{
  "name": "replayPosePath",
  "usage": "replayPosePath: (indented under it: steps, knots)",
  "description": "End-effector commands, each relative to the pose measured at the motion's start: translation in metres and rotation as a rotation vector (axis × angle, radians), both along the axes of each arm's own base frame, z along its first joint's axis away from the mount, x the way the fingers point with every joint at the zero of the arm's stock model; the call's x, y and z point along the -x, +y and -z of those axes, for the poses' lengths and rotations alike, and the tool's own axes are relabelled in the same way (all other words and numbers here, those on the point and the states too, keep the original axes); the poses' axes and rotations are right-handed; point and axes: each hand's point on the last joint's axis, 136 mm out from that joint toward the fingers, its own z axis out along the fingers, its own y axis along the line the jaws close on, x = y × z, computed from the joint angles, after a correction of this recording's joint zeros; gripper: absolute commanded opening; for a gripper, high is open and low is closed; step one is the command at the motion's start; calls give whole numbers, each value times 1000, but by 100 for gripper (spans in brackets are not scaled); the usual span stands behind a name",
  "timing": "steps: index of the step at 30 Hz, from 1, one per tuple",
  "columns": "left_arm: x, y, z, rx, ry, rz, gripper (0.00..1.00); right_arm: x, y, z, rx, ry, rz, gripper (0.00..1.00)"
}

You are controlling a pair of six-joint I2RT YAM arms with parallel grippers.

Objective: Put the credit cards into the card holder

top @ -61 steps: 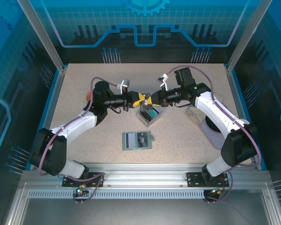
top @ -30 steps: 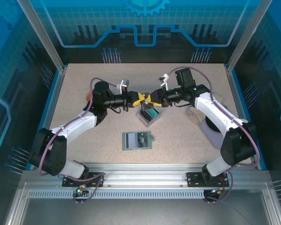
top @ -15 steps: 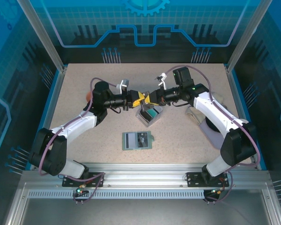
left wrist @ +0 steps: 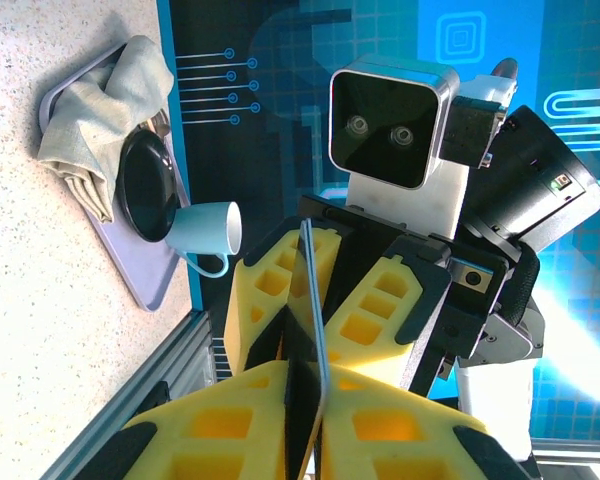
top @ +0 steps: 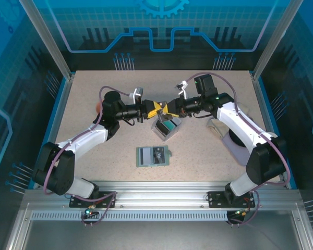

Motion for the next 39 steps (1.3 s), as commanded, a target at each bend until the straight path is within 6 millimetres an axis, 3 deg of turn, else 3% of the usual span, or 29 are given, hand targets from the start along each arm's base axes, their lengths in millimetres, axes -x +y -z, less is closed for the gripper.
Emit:
replayPosePath:
  steps: [1, 39]
  knots:
    - [21, -3, -50, 83, -185, 77, 14, -8, -23, 42, 132, 106, 108, 23]
    - [22, -3, -51, 93, -187, 85, 15, -14, -41, 54, 138, 166, 213, 22]
